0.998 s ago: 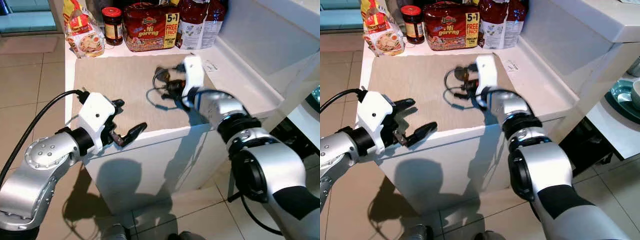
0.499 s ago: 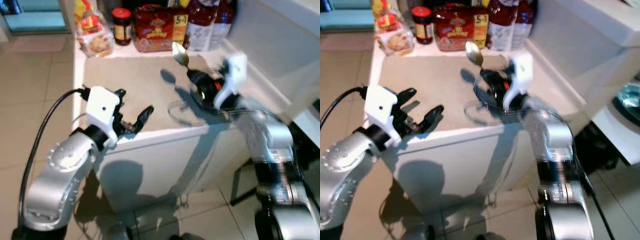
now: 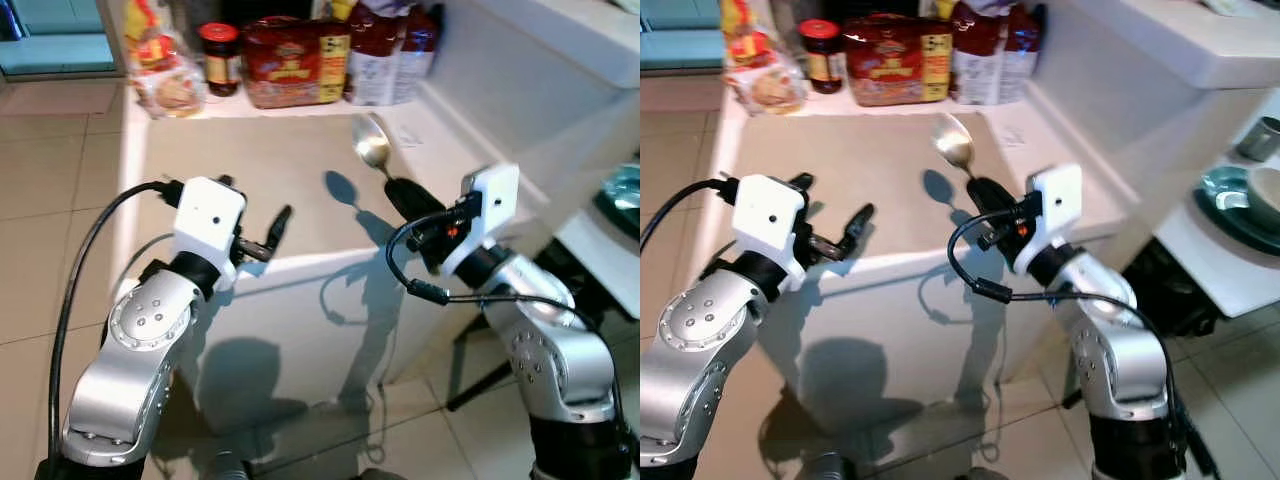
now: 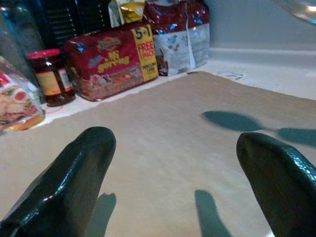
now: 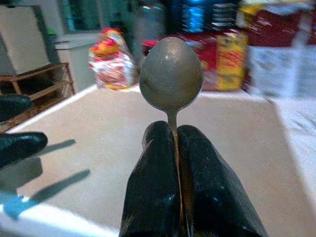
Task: Setting the table
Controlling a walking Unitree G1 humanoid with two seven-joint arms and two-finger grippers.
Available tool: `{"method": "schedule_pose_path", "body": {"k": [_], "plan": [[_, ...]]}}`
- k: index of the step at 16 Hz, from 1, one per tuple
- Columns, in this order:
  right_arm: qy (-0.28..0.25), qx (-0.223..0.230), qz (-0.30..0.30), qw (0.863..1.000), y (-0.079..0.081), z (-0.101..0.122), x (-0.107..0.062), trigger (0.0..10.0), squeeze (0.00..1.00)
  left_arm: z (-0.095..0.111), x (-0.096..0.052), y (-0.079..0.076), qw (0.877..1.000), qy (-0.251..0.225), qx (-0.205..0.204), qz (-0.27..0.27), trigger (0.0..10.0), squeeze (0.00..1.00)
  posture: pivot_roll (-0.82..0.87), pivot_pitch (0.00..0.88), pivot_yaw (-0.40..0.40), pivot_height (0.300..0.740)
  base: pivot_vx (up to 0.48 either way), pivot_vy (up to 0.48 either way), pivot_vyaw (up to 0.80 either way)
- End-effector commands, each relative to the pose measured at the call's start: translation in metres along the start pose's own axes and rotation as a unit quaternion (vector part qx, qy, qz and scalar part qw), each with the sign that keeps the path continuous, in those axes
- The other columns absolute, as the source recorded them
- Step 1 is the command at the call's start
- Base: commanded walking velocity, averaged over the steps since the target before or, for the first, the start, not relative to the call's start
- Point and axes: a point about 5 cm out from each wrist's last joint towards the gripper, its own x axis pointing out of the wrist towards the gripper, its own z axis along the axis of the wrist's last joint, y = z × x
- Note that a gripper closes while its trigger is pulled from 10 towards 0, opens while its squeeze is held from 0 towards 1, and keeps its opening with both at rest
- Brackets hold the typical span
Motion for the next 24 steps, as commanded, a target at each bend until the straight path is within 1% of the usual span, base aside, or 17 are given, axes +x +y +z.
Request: {"method": "schedule_pose_path", "body": {"k": [1,2,3,4,6,9,11,12,13,15,17,18,20,21,22,23,24], "plan": [[0.001,-0.013,-0.016,1.000,-0.004,0.002,-0.008,10.0,0.00,-0.004,0.001,-0.002,1.000,0.010,0.003,0.004,10.0,0.00,0.01,0.083,-0.074,0.740,0.000,-0.480,0.00],[0.007,-0.008,-0.016,1.000,-0.002,-0.001,-0.010,10.0,0.00,-0.005,0.000,-0.002,1.000,0.012,0.005,0.006,10.0,0.00,0.01,0.087,-0.074,0.740,0.000,-0.480,0.00],[0.010,-0.004,-0.014,1.000,0.000,-0.002,-0.011,10.0,0.00,-0.004,0.001,-0.003,1.000,0.011,0.006,0.003,10.0,0.00,0.01,0.087,-0.073,0.740,0.000,-0.480,0.80],[0.004,-0.017,-0.003,1.000,0.003,-0.002,-0.012,10.0,0.00,-0.003,0.001,-0.005,1.000,0.009,0.009,0.002,10.0,0.00,0.01,0.087,-0.072,0.740,0.000,-0.480,0.80],[0.006,-0.024,0.017,1.000,0.007,-0.003,-0.014,10.0,0.00,-0.003,0.001,-0.006,1.000,0.010,0.015,0.001,10.0,0.00,0.01,0.086,-0.075,0.740,0.000,-0.480,0.80],[0.008,-0.012,-0.002,1.000,-0.004,-0.002,-0.020,10.0,0.00,-0.002,0.003,0.001,0.999,0.009,0.021,0.025,10.0,0.00,0.01,0.086,-0.081,0.740,0.000,-0.480,0.00],[0.017,-0.017,-0.011,1.000,-0.006,-0.003,-0.021,10.0,0.00,-0.002,0.005,0.000,0.999,0.009,0.024,0.026,10.0,0.00,0.01,0.084,-0.077,0.740,0.000,-0.480,0.00],[0.031,-0.017,-0.021,0.999,-0.009,-0.007,-0.022,10.0,0.00,-0.002,0.007,0.000,0.999,0.009,0.026,0.029,10.0,0.00,0.00,0.084,-0.075,0.740,0.000,-0.480,0.00],[0.061,-0.015,-0.057,0.996,-0.015,-0.015,-0.023,10.0,0.00,-0.001,0.009,-0.001,0.999,0.007,0.026,0.030,10.0,0.00,0.00,0.084,-0.075,0.740,0.000,-0.480,0.00],[0.088,-0.028,-0.106,0.990,-0.026,-0.020,-0.025,10.0,0.00,0.000,0.010,-0.002,0.999,0.006,0.026,0.028,10.0,0.00,0.00,0.083,-0.073,0.740,0.000,-0.480,0.00],[0.094,-0.028,-0.128,0.987,-0.032,-0.022,-0.025,10.0,0.00,0.000,0.011,-0.003,0.999,0.006,0.026,0.028,10.0,0.00,0.00,0.084,-0.074,0.740,0.000,-0.480,0.00],[0.098,-0.042,-0.147,0.983,-0.037,-0.022,-0.027,10.0,0.00,0.000,0.011,-0.004,0.999,0.006,0.024,0.030,10.0,0.00,0.00,0.085,-0.076,0.740,0.000,-0.480,0.00],[0.093,-0.046,-0.164,0.981,-0.039,-0.022,-0.027,10.0,0.00,-0.001,0.012,-0.005,0.999,0.007,0.021,0.035,10.0,0.00,0.00,0.086,-0.080,0.740,0.000,-0.480,0.00],[0.090,-0.041,-0.173,0.980,-0.040,-0.022,-0.026,10.0,0.00,-0.002,0.012,-0.006,0.999,0.007,0.018,0.037,10.0,0.00,0.00,0.086,-0.080,0.740,0.000,-0.480,0.00],[0.083,-0.042,-0.184,0.979,-0.041,-0.023,-0.024,10.0,0.00,-0.001,0.012,-0.007,0.999,0.001,0.003,0.040,10.0,0.00,0.00,0.085,-0.081,0.740,0.000,-0.480,0.00],[0.078,-0.034,-0.198,0.977,-0.043,-0.025,-0.022,10.0,0.00,0.000,0.013,-0.006,0.999,-0.004,-0.015,0.051,10.0,0.00,0.00,0.086,-0.080,0.740,0.000,-0.472,0.00],[0.074,-0.025,-0.204,0.976,-0.043,-0.025,-0.021,10.0,0.00,-0.001,0.013,-0.005,0.998,-0.001,-0.035,0.056,10.0,0.00,0.00,0.085,-0.080,0.740,0.000,0.000,0.00]]}}
